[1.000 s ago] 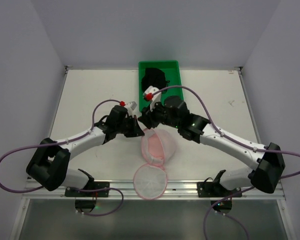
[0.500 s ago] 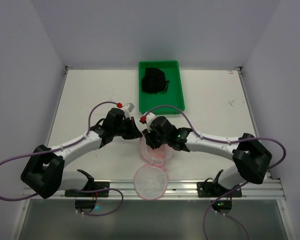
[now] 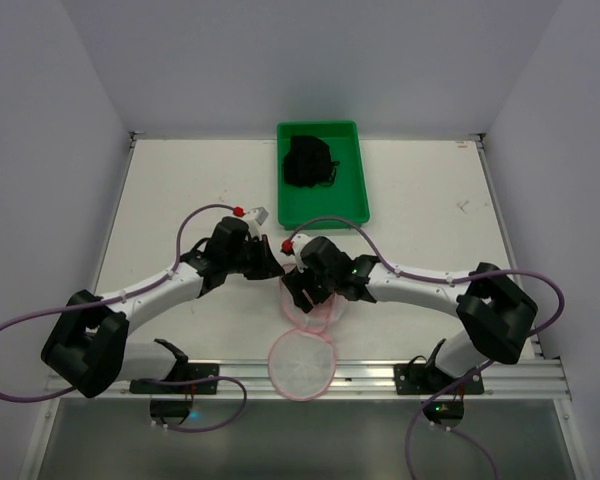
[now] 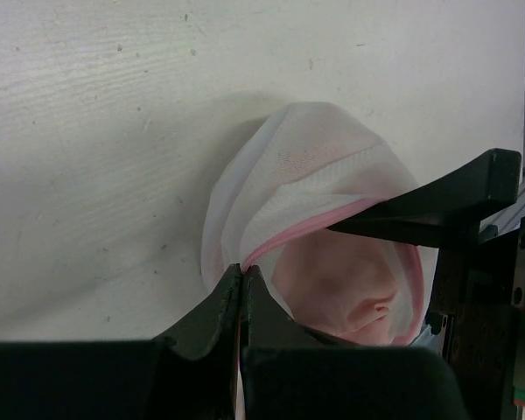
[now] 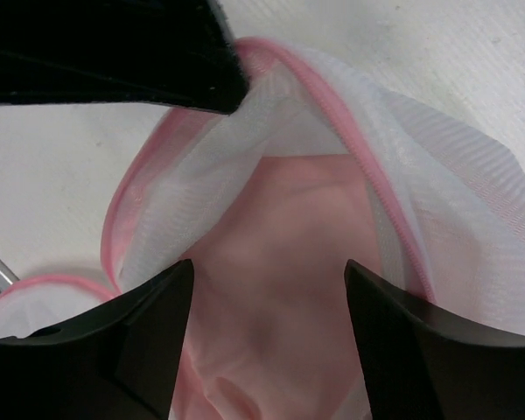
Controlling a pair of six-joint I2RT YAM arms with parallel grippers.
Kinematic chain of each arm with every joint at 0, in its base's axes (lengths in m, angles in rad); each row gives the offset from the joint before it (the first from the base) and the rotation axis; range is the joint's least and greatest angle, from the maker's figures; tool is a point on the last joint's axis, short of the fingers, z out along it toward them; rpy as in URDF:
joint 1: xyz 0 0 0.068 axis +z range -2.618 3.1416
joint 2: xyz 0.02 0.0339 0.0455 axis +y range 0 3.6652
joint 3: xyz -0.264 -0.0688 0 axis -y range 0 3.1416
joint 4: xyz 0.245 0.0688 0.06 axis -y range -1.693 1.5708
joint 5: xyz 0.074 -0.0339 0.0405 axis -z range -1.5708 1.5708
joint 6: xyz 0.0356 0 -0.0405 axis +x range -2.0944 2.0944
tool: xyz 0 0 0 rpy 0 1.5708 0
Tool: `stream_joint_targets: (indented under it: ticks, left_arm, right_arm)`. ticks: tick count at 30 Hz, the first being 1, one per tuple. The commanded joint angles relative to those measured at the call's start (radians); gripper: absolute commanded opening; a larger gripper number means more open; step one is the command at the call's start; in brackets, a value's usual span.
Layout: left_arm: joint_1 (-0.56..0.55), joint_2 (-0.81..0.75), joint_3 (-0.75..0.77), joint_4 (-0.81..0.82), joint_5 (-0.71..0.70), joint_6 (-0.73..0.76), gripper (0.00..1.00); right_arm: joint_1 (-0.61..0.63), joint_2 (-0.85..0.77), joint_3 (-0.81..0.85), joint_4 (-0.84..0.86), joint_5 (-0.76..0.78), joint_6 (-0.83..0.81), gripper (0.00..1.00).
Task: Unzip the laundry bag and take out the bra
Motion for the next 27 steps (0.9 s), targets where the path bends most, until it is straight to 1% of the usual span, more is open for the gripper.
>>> stream_joint_targets:
  ticks: [1, 3, 4, 5, 8, 12, 14, 15, 17, 18, 20, 21, 22, 25, 27]
  left_arm:
    - [0.0, -0.003, 0.007, 0.025, 0.001, -0.011, 0.0]
    - [0.0, 0.001, 0.007, 0.029, 0.003, -0.016, 0.0]
    - [0.002, 0.004, 0.006, 0.035, 0.003, -0.016, 0.0]
    - [0.002, 0.005, 0.006, 0.035, 0.004, -0.018, 0.0]
    - [0.0, 0.011, 0.004, 0.039, 0.009, -0.021, 0.0]
    - [0.0, 0.013, -0.002, 0.039, 0.009, -0.025, 0.0]
    - [0.002, 0.013, -0.002, 0.036, 0.007, -0.025, 0.0]
    - [0.002, 0.013, -0.002, 0.033, 0.003, -0.024, 0.0]
    - [0.002, 0.013, -0.006, 0.029, -0.002, -0.022, 0.0]
    - [0.002, 0.013, -0.008, 0.029, -0.004, -0.024, 0.0]
    - [0.0, 0.013, -0.019, 0.029, -0.007, -0.025, 0.0]
    - [0.002, 0.013, -0.02, 0.03, -0.01, -0.028, 0.0]
    - [0.002, 0.011, -0.023, 0.03, -0.008, -0.028, 0.0]
    - [0.0, 0.01, -0.029, 0.024, -0.013, -0.028, 0.0]
    - [0.0, 0.007, -0.031, 0.021, -0.016, -0.028, 0.0]
  right_arm:
    - [0.013, 0.001, 0.023, -0.024, -0.07, -0.013, 0.73]
    - [0.019, 0.015, 0.029, -0.023, -0.08, -0.014, 0.77]
    - [0.022, 0.03, 0.038, -0.026, -0.087, -0.019, 0.82]
    - [0.022, 0.04, 0.044, -0.029, -0.087, -0.019, 0.85]
    - [0.03, 0.095, 0.068, -0.043, -0.067, -0.024, 0.89]
    - [0.034, 0.173, 0.093, -0.069, -0.003, -0.021, 0.91]
    - [0.034, 0.19, 0.093, -0.075, 0.041, -0.007, 0.87]
    - [0.034, 0.195, 0.087, -0.072, 0.054, -0.002, 0.77]
    - [0.033, 0.186, 0.066, -0.055, 0.055, 0.005, 0.62]
    - [0.033, 0.176, 0.056, -0.047, 0.055, 0.004, 0.4]
    - [0.033, 0.141, 0.035, -0.032, 0.055, 0.002, 0.19]
    - [0.033, 0.127, 0.027, -0.028, 0.058, 0.001, 0.02]
    - [0.033, 0.098, 0.021, -0.021, 0.057, 0.001, 0.0]
    - [0.033, 0.034, -0.023, 0.014, 0.014, 0.005, 0.0]
    - [0.031, -0.052, -0.04, 0.045, -0.013, 0.007, 0.0]
